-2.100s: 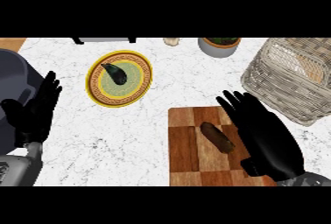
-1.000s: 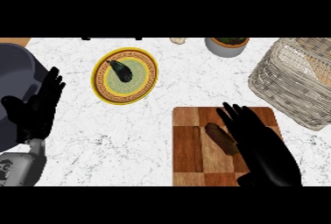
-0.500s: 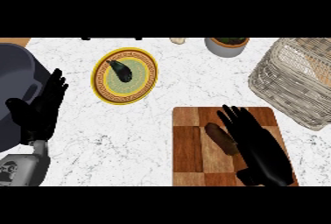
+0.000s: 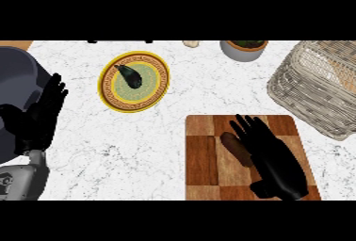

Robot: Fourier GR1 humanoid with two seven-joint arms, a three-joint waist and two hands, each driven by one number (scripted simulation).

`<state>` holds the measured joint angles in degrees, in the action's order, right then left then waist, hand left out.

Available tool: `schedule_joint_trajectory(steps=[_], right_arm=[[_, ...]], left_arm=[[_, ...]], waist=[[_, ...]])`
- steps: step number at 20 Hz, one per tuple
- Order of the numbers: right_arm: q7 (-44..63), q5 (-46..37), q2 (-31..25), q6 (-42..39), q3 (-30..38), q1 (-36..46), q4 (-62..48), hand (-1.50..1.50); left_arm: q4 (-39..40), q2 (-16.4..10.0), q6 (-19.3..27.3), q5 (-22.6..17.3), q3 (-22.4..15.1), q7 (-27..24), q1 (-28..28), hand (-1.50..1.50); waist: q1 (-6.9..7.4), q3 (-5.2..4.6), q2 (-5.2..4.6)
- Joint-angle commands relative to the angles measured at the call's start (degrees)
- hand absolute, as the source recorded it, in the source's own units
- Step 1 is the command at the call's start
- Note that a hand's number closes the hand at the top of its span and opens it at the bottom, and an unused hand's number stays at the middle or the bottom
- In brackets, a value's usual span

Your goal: Pick the sweet potato from the cutting board and place it in the basket

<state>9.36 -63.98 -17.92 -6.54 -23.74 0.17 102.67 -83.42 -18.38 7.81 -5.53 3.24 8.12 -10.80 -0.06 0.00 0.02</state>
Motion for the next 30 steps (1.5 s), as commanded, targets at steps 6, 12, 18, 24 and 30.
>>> schedule_joint_trajectory(steps=[6, 12, 18, 24, 30], right_arm=[[-2.12, -4.99, 4.74, 2.32, 2.01, 1.33, -7.27, -1.5], [-0.63, -9.49, 6.87, 1.33, 2.0, 2.61, -9.55, -1.5], [-3.34, -10.05, 8.48, 3.05, 5.37, 5.53, -14.72, -1.5], [-3.17, -12.38, 9.94, 2.89, 4.91, 5.37, -16.0, -1.5], [-5.36, -12.56, 9.47, 4.83, 7.58, 6.88, -21.16, -1.5]], left_arm=[[1.76, 2.69, -1.94, 2.91, 1.71, -4.16, 1.13, 0.0], [-1.73, 4.97, -0.94, 4.27, 1.13, -0.35, 1.79, 0.0], [-4.58, 6.13, -0.52, 7.17, 0.08, 3.48, 0.47, 0.0], [-2.06, 4.71, -2.21, 5.82, 4.1, 2.16, -0.74, 0.0], [-3.16, 5.18, -1.84, 7.29, 3.27, 4.34, -1.34, 0.0]], waist=[[0.07, 0.0, -0.02], [0.1, 0.0, 0.0], [0.09, 0.0, 0.0], [0.07, 0.0, -0.01], [0.07, 0.0, 0.0]])
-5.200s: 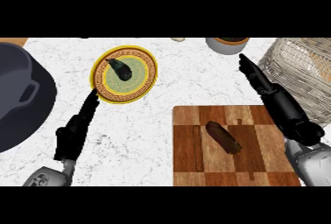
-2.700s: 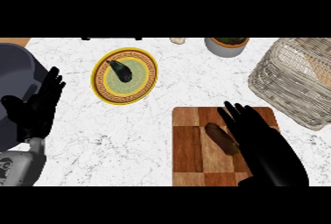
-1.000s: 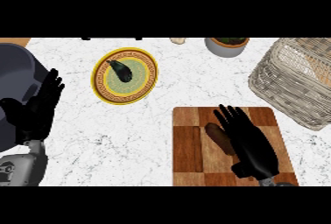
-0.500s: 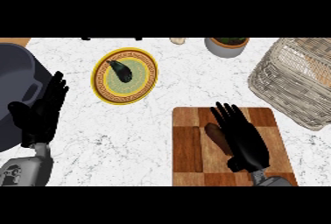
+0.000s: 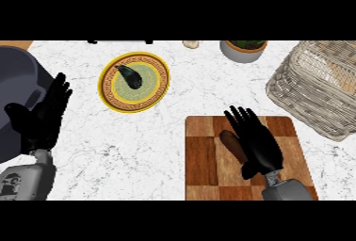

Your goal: Pick the sweet potato from the cutting board and place it in the basket

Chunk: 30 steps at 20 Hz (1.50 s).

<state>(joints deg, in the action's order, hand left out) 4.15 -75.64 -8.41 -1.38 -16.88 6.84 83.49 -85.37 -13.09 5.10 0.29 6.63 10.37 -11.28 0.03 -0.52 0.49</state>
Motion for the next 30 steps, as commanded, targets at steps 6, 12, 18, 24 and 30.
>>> schedule_joint_trajectory(steps=[6, 12, 18, 24, 30], right_arm=[[-2.8, -3.15, -2.21, -4.46, -3.06, -1.9, -3.53, 1.5], [-8.09, 0.09, -2.21, -0.24, 0.95, 1.32, -12.0, 1.5], [-1.57, 4.3, 6.45, -2.76, 3.76, 2.02, -12.04, 1.5], [7.84, 24.74, 8.18, 1.73, 9.35, 3.95, -17.39, 1.5], [3.26, 40.45, 8.19, 14.13, 8.58, 4.6, -14.7, 1.5]], left_arm=[[-1.99, 1.12, -0.35, 0.3, -0.54, 1.2, 1.0, 0.0], [-0.15, -1.81, -3.29, -1.42, 2.07, -0.7, -0.37, 0.0], [2.58, 0.48, -0.99, 0.77, 0.8, -3.01, -0.62, 0.0], [1.54, 0.83, -1.81, 0.73, -0.65, -1.61, -1.88, 0.0], [2.15, 0.81, -0.9, 0.82, -0.03, -0.14, -3.36, 0.0]], waist=[[0.06, 0.52, -0.44], [0.43, 0.55, -0.61], [0.25, 0.54, -0.95], [3.01, 0.89, -1.81], [2.31, 0.96, -1.27]])
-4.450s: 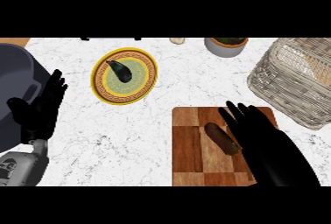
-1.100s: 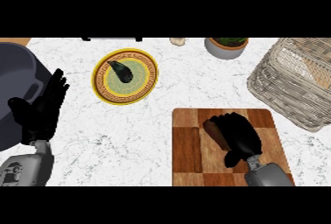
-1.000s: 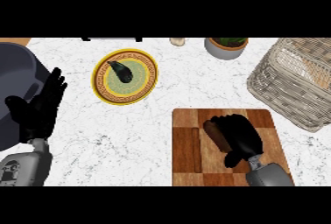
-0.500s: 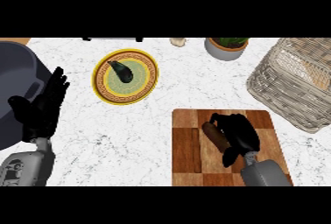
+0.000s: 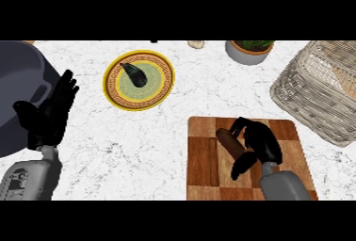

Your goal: Pick the sweet potato from the cutting board and place it in the basket

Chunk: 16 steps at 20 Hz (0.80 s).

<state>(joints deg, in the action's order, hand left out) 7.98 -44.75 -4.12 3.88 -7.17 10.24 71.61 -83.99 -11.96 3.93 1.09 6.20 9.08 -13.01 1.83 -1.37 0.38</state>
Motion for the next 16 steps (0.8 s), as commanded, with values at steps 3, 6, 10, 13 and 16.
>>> schedule_joint_trajectory(steps=[3, 6, 10, 13, 16], right_arm=[[-3.07, 16.22, 3.96, 15.16, -3.17, 3.43, -1.76, 1.5], [-4.1, 22.49, 4.03, 24.06, -9.22, 4.75, 0.88, 1.5], [3.72, 21.6, 4.09, 27.78, -11.21, 10.04, 7.45, 1.5], [14.05, 11.22, 4.1, 30.99, -13.68, 10.04, 13.61, 1.5], [21.11, 8.38, 1.72, 24.34, -8.08, 12.36, 17.82, 1.5]], left_arm=[[-0.32, 0.12, -0.46, -0.31, -0.01, -0.11, 1.46, 0.0], [1.46, -0.67, -0.49, -0.45, 1.07, -0.55, -0.67, 0.0], [3.25, 0.15, 1.19, 0.87, 1.23, -1.5, -0.66, 0.0], [-1.48, 0.06, 0.38, 0.1, 1.0, -0.28, 2.99, 0.0], [-3.97, -0.82, 0.2, 0.08, 1.16, 3.13, 2.33, 0.0]], waist=[[0.68, 1.63, -0.72], [-0.16, 1.52, -0.62], [-1.65, 1.35, -0.39], [-1.72, 1.31, -0.05], [-1.99, 1.35, -0.12]])
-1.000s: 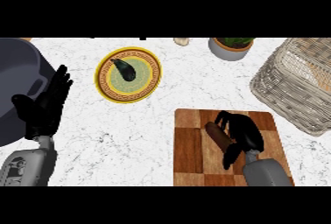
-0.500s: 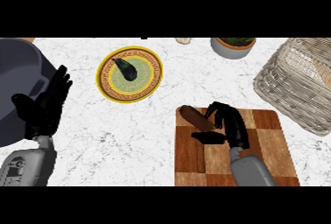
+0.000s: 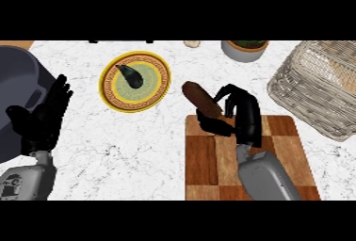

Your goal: Pick the sweet potato from the cutting board and place it in the basket

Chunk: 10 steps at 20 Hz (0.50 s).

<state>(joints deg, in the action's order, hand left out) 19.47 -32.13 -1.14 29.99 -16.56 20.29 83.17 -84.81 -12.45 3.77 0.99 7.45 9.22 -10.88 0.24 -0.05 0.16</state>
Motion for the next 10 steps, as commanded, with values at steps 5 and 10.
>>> schedule_joint_trajectory(steps=[5, 10], right_arm=[[11.68, -4.47, -0.95, -1.65, 9.34, 11.82, 1.34, 1.5], [17.94, -4.11, -4.53, -3.88, 15.88, 20.31, 1.83, 1.5]], left_arm=[[-1.76, 0.38, -0.22, -0.07, 0.06, 0.64, 0.27, 0.0], [2.3, 0.54, -0.24, -0.25, 0.76, 0.0, -2.69, 0.0]], waist=[[0.07, 0.05, -0.19], [-0.22, 0.02, -0.2]])
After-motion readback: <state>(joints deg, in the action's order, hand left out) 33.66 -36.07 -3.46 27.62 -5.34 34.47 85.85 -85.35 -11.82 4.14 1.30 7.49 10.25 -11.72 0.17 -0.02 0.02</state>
